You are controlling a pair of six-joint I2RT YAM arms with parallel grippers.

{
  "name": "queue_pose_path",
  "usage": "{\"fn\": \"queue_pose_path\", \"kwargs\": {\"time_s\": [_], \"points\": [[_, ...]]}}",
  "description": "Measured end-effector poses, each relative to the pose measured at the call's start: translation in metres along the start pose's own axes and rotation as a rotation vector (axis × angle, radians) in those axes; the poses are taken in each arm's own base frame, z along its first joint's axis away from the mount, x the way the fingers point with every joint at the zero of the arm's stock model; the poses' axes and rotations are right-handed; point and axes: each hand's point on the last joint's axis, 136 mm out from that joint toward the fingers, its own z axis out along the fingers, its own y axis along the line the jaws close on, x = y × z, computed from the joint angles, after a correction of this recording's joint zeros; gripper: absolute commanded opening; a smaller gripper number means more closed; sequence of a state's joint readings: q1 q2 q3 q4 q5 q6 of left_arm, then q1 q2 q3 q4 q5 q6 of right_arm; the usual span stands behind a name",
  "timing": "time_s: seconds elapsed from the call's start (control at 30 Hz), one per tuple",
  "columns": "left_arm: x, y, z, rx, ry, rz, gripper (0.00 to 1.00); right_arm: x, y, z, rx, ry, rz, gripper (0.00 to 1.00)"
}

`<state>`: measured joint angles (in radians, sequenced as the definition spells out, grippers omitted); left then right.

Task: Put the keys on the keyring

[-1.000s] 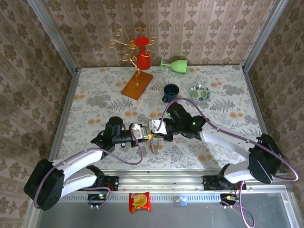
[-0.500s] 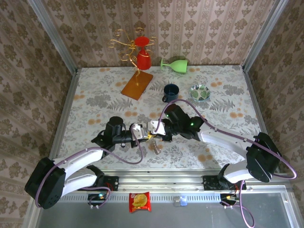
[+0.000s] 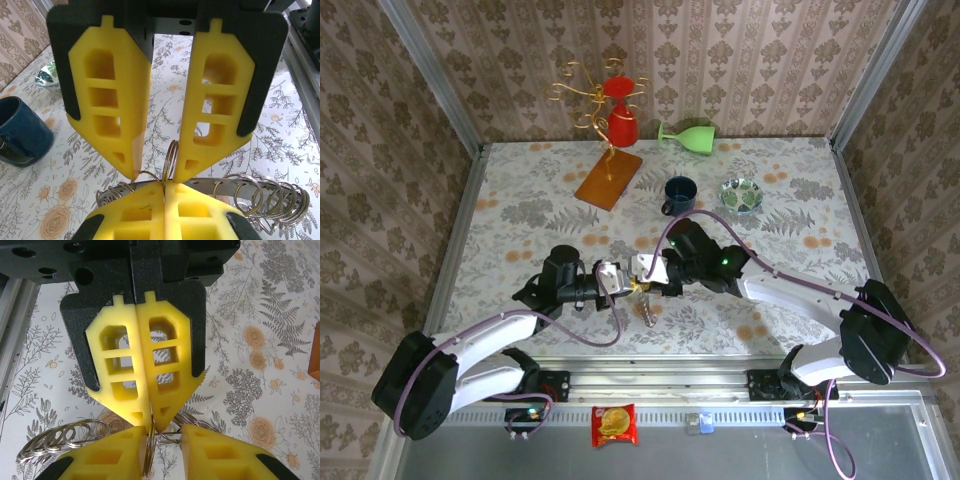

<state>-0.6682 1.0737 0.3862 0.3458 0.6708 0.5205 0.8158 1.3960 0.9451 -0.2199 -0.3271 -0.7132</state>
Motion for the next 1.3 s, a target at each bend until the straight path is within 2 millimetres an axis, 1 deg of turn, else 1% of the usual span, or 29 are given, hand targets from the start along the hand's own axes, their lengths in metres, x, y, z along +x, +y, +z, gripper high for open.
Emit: {"fn": "queue_pose_path", "kwargs": {"time_s": [0.2, 0.27, 0.4, 0.53, 0.6, 0.7, 0.8, 0.93, 1.0, 1.03, 1.07, 1.13, 1.2, 1.3], "points": [[-0.002, -0.003, 0.001, 0.011, -0.007, 0.011, 0.00, 0.001, 0.002, -0.003, 0.001, -0.002, -0.010, 0.22], [-0.002, -0.003, 0.001, 0.012, -0.007, 0.012, 0.00, 0.002, 0.003, -0.003, -0.001, 0.001, -0.011, 0.22], [-0.002, -0.003, 0.001, 0.012, -0.007, 0.017, 0.00, 0.003, 0.004, -0.004, -0.006, 0.008, -0.014, 0.28], [-0.002, -0.003, 0.001, 0.012, -0.007, 0.020, 0.00, 0.009, 0.010, -0.006, -0.020, 0.024, -0.008, 0.28], [-0.002, -0.003, 0.001, 0.012, -0.007, 0.021, 0.00, 0.011, 0.012, -0.007, -0.022, 0.031, -0.007, 0.27], [-0.002, -0.003, 0.001, 0.012, -0.007, 0.021, 0.00, 0.014, 0.013, -0.008, -0.021, 0.039, -0.008, 0.19], [-0.002, -0.003, 0.001, 0.012, -0.007, 0.021, 0.00, 0.014, 0.012, -0.008, -0.019, 0.040, -0.005, 0.16], [-0.002, -0.003, 0.001, 0.012, -0.007, 0.021, 0.00, 0.014, 0.011, -0.008, -0.011, 0.041, -0.001, 0.00], [-0.003, -0.003, 0.001, 0.011, -0.007, 0.022, 0.00, 0.014, 0.009, -0.008, -0.006, 0.041, 0.002, 0.00], [-0.003, -0.003, 0.001, 0.011, -0.007, 0.022, 0.04, 0.015, 0.009, -0.008, -0.005, 0.042, -0.001, 0.00], [-0.002, -0.003, 0.001, 0.009, -0.006, 0.022, 0.13, 0.015, 0.009, -0.008, -0.004, 0.042, -0.002, 0.00], [-0.002, -0.003, 0.001, 0.006, -0.003, 0.023, 0.23, 0.015, 0.009, -0.008, -0.005, 0.044, -0.002, 0.00], [-0.001, -0.003, 0.001, 0.007, 0.000, 0.021, 0.25, 0.015, 0.009, -0.008, -0.006, 0.045, -0.005, 0.00], [-0.002, -0.004, 0.002, 0.007, 0.002, 0.022, 0.25, 0.013, 0.009, -0.008, -0.005, 0.048, -0.018, 0.00]]}}
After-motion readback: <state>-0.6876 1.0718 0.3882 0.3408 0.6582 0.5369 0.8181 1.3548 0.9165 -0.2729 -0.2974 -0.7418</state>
